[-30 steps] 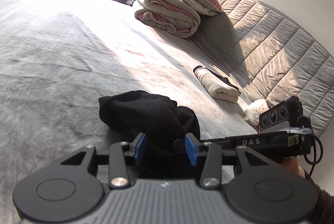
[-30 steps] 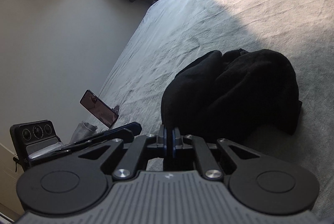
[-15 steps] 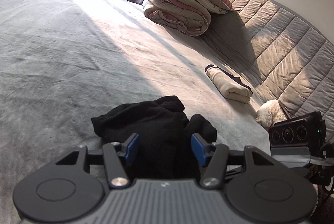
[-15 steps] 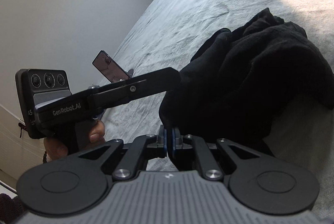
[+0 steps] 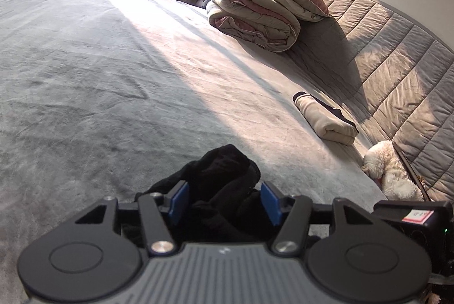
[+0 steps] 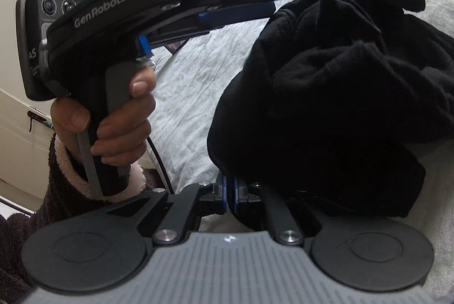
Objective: Fold clothes
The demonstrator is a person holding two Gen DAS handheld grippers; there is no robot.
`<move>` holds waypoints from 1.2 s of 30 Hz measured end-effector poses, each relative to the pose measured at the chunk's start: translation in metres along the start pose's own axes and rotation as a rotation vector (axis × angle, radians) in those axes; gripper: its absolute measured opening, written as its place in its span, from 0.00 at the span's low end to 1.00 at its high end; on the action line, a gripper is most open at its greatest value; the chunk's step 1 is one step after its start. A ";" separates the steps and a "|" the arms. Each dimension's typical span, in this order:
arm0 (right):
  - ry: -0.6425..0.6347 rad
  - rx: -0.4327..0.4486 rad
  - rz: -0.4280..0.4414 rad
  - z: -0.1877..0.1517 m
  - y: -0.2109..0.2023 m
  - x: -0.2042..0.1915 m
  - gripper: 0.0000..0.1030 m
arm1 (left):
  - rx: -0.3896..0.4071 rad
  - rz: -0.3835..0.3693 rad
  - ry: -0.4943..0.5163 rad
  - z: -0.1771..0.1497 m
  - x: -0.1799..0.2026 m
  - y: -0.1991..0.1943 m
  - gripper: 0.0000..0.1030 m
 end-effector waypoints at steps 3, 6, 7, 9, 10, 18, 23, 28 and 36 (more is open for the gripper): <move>-0.009 -0.023 -0.006 -0.005 0.002 0.001 0.08 | -0.004 0.020 0.010 0.002 -0.002 0.007 0.58; -0.007 -0.013 -0.007 -0.006 -0.002 0.003 0.15 | -0.017 0.046 0.012 0.003 -0.006 0.018 0.59; -0.007 -0.002 -0.009 -0.006 -0.005 0.004 0.15 | -0.024 0.052 0.012 0.003 -0.008 0.022 0.59; -0.011 0.017 -0.012 -0.004 -0.013 0.005 0.18 | -0.039 0.067 0.010 0.002 -0.011 0.030 0.59; -0.014 0.027 -0.015 -0.003 -0.018 0.005 0.19 | -0.046 0.074 0.007 0.001 -0.013 0.034 0.59; -0.028 0.196 -0.012 0.009 -0.076 0.011 0.47 | -0.066 0.052 -0.075 0.002 -0.019 0.048 0.57; 0.081 0.358 -0.049 0.030 -0.112 0.038 0.47 | -0.073 0.027 -0.079 0.001 -0.013 0.050 0.37; 0.171 0.443 -0.197 0.042 -0.110 0.069 0.47 | -0.060 0.054 -0.045 0.000 -0.008 0.050 0.10; 0.106 0.387 -0.334 0.048 -0.068 0.076 0.47 | 0.011 0.143 -0.048 0.007 -0.020 0.029 0.05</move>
Point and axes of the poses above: each gripper's, at about its wrist camera, not at the fingertips, and y roughly the way its jaws point, x to its right, z to its top, the point moved 7 cm from there along y, roughly the way its jaws point, and after that the axes turned 2 degrees about z, right-handed, at the moved point
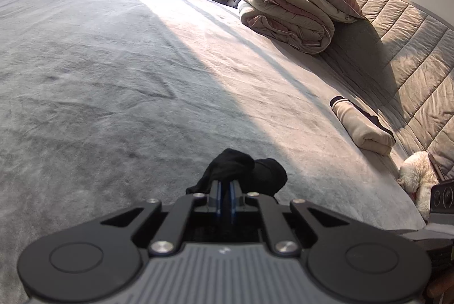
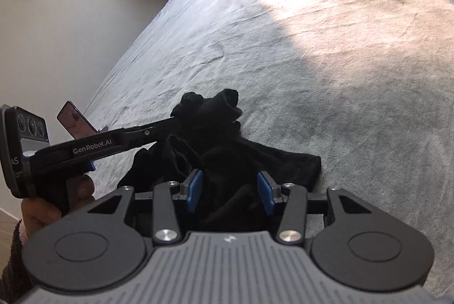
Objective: Fold clothes
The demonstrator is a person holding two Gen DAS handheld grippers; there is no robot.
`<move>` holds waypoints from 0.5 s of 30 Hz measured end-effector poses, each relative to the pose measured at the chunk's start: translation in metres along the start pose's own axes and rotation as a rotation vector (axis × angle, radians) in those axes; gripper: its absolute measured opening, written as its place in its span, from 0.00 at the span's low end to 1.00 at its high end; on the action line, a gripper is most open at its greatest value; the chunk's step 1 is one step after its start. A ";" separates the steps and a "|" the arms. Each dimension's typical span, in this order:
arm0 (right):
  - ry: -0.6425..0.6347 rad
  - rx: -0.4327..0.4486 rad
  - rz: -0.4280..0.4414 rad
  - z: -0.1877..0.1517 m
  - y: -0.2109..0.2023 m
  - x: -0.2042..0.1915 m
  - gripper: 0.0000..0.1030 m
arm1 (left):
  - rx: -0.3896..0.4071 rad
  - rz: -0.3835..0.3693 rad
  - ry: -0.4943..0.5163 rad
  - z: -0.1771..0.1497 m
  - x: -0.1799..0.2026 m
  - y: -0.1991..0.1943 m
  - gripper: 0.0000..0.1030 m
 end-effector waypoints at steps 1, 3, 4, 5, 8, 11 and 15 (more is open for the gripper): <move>-0.018 -0.008 -0.010 -0.003 0.006 -0.002 0.47 | 0.005 0.018 -0.002 0.001 -0.005 -0.003 0.05; -0.049 -0.011 -0.032 -0.008 0.015 -0.006 0.42 | 0.012 0.052 -0.008 0.002 -0.016 -0.010 0.05; -0.062 -0.009 -0.041 -0.009 0.018 -0.007 0.39 | 0.013 0.068 -0.013 0.002 -0.022 -0.013 0.05; -0.070 -0.006 -0.046 -0.010 0.019 -0.007 0.32 | 0.014 0.081 -0.021 0.002 -0.029 -0.018 0.03; -0.066 0.004 -0.051 -0.009 0.019 -0.006 0.13 | 0.024 0.122 -0.045 0.001 -0.050 -0.029 0.00; -0.062 0.040 -0.087 -0.004 0.012 -0.004 0.04 | 0.035 0.153 -0.072 0.001 -0.068 -0.040 0.00; -0.050 0.112 -0.136 0.007 -0.003 0.002 0.01 | 0.025 0.144 -0.118 0.001 -0.082 -0.045 0.00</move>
Point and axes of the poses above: each gripper's, at about its wrist camera, not at the fingertips, and y roughly the way its jaws point, x to its right, z to its top, the point moved 7 cm from there along y, roughly the way its jaws point, and after that the axes turned 2 degrees about z, right-handed, at the moved point
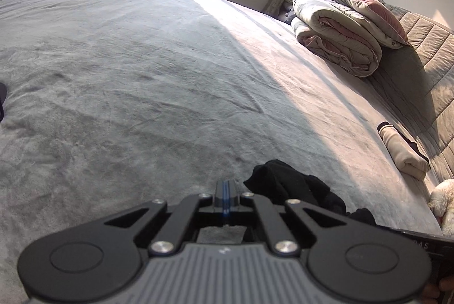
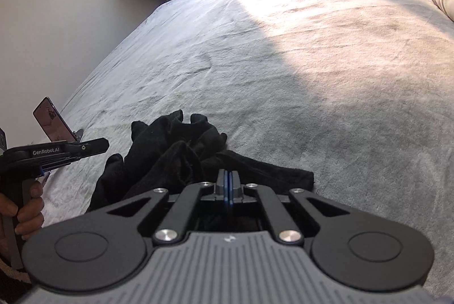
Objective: Fold clothes
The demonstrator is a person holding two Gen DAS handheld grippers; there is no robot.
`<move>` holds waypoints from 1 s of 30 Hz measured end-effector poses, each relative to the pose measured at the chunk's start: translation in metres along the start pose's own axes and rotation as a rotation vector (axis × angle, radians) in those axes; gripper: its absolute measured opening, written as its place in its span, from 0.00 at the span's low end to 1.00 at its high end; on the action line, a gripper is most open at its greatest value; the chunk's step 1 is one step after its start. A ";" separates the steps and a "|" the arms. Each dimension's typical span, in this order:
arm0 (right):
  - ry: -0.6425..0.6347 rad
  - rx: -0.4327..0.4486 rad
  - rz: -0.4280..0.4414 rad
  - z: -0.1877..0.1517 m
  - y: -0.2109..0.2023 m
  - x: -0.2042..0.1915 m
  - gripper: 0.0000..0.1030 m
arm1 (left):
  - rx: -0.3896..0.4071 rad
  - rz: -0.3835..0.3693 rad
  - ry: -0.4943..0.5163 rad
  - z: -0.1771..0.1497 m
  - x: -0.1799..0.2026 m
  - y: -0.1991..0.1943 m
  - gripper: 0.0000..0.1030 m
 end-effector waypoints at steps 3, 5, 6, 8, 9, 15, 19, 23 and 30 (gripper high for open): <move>0.026 0.035 -0.023 0.007 -0.007 0.009 0.01 | -0.018 -0.044 -0.027 0.000 0.003 0.002 0.07; 0.035 0.042 -0.034 0.007 -0.008 0.013 0.05 | -0.031 -0.080 -0.037 0.000 0.010 0.004 0.30; 0.043 0.046 -0.038 0.007 -0.009 0.016 0.14 | -0.037 -0.100 -0.041 -0.001 0.015 0.006 0.43; 0.072 0.041 -0.033 0.005 -0.009 0.019 0.15 | -0.053 -0.129 -0.046 -0.001 0.024 0.012 0.46; 0.083 0.035 -0.027 0.004 -0.008 0.020 0.16 | -0.073 -0.147 -0.050 -0.003 0.030 0.017 0.47; 0.079 0.037 -0.018 0.001 -0.004 0.014 0.50 | -0.170 -0.180 -0.067 -0.015 0.058 0.048 0.51; 0.021 0.005 -0.025 -0.011 0.008 0.002 0.51 | -0.169 -0.148 0.003 -0.024 0.078 0.057 0.44; -0.125 -0.009 -0.053 -0.021 0.016 -0.023 0.42 | -0.160 -0.116 0.024 -0.025 0.086 0.062 0.16; -0.097 0.025 -0.071 -0.014 0.010 -0.021 0.04 | 0.020 -0.120 -0.038 0.003 0.080 0.036 0.13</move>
Point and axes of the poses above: each gripper's, at about its wrist camera, not at the fingertips, and y roughly the way its jaws point, x to its right, z to its top, the point moved 7 cm from there along y, roughly the way its jaws point, and after that the axes turned 2 degrees about z, right-handed, at the moved point
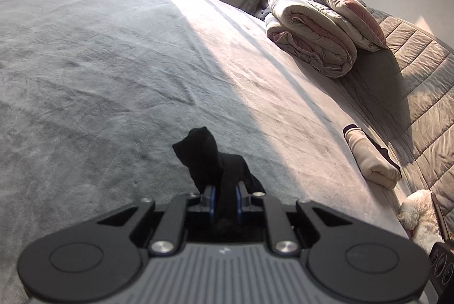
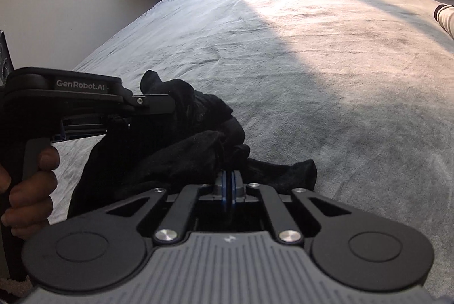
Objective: Fold clothes
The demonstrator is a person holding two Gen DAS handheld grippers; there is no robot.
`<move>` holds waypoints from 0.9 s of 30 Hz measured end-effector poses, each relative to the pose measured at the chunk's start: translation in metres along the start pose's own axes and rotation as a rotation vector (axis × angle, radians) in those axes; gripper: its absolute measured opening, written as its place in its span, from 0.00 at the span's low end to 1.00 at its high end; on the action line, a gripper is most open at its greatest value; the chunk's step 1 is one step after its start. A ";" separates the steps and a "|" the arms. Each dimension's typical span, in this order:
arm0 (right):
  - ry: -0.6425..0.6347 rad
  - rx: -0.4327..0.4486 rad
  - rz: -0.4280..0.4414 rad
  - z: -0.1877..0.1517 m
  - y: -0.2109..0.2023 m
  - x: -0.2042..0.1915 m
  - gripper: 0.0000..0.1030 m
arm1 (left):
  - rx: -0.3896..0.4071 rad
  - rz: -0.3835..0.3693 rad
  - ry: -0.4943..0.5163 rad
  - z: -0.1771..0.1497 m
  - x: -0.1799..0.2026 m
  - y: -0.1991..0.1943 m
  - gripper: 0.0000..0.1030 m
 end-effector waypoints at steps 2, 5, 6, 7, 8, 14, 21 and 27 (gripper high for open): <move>0.015 0.043 -0.026 0.009 -0.009 0.007 0.04 | 0.060 -0.005 -0.008 0.010 -0.002 -0.011 0.12; 0.038 0.116 -0.071 0.024 -0.025 0.022 0.04 | 0.103 -0.011 -0.012 0.019 -0.005 -0.021 0.13; 0.043 0.136 -0.087 0.028 -0.029 0.026 0.04 | 0.114 -0.012 -0.014 0.021 -0.006 -0.024 0.13; 0.046 0.157 -0.108 0.032 -0.034 0.031 0.04 | 0.120 -0.009 -0.020 0.023 -0.009 -0.025 0.13; 0.048 0.175 -0.128 0.035 -0.038 0.035 0.04 | 0.121 -0.005 -0.026 0.024 -0.011 -0.026 0.13; 0.095 0.224 -0.180 0.046 -0.052 0.058 0.04 | 0.122 0.017 -0.036 0.025 -0.020 -0.029 0.13; 0.085 0.185 -0.124 0.044 -0.050 0.054 0.04 | 0.157 -0.004 -0.050 0.027 -0.020 -0.036 0.13; 0.095 0.151 -0.070 0.038 -0.045 0.049 0.15 | 0.162 0.000 -0.054 0.029 -0.021 -0.036 0.14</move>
Point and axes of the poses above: each gripper's, at about its wrist camera, not at the fingertips, and y roughly the way its jaws point, x to its right, z to its top, the point moved 7 cm from there along y, roughly the way its jaws point, and after that the axes turned 2 degrees about z, right-handed, at the moved point
